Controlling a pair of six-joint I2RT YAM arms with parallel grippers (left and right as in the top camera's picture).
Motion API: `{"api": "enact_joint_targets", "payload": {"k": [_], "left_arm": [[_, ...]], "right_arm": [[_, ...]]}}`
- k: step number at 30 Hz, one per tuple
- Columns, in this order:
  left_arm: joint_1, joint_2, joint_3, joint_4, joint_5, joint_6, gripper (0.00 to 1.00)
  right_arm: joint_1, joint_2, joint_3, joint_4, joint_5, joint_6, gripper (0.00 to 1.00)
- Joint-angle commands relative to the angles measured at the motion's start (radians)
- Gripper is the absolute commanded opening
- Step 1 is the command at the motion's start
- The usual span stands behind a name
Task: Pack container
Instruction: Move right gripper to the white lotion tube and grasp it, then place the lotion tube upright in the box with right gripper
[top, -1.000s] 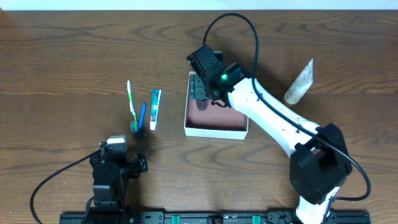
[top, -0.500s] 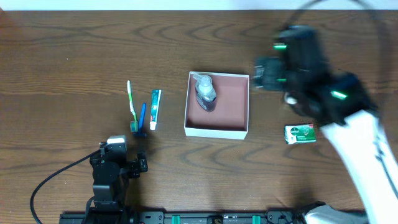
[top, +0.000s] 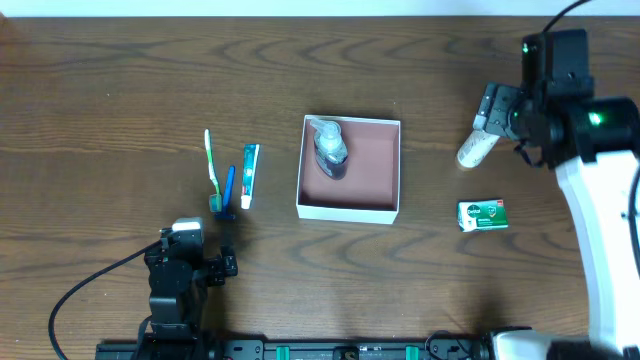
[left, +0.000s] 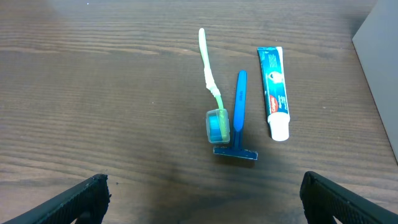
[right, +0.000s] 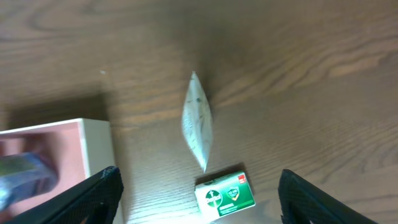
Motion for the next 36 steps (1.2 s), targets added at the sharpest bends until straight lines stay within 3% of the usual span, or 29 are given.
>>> {"api": "enact_joint_targets", "payload": {"k": [1, 7, 14, 18, 21, 26, 36], "left_arm": [[0.005, -0.006, -0.017, -0.003, -0.004, -0.016, 0.98], [0.005, -0.006, -0.017, -0.003, -0.004, -0.016, 0.98], [0.005, -0.006, -0.017, -0.003, -0.004, -0.016, 0.98], [0.005, -0.006, -0.017, -0.003, -0.004, -0.016, 0.98], [0.005, -0.006, -0.017, -0.003, -0.004, -0.016, 0.98], [0.005, -0.006, -0.017, -0.003, -0.004, -0.016, 0.98], [0.005, -0.006, -0.017, -0.003, -0.004, -0.016, 0.98]], "right_arm": [[-0.042, 0.077, -0.006, 0.01, -0.037, -0.03, 0.76], [-0.058, 0.151, -0.006, 0.041, -0.072, -0.029, 0.5], [-0.058, 0.172, -0.007, 0.056, -0.091, -0.029, 0.5], [-0.058, 0.204, -0.007, 0.055, -0.117, -0.027, 0.29], [-0.058, 0.22, -0.007, 0.055, -0.121, -0.017, 0.25], [-0.058, 0.212, -0.006, 0.056, -0.116, -0.017, 0.04], [-0.058, 0.203, -0.006, 0.057, -0.108, -0.01, 0.01]]}}
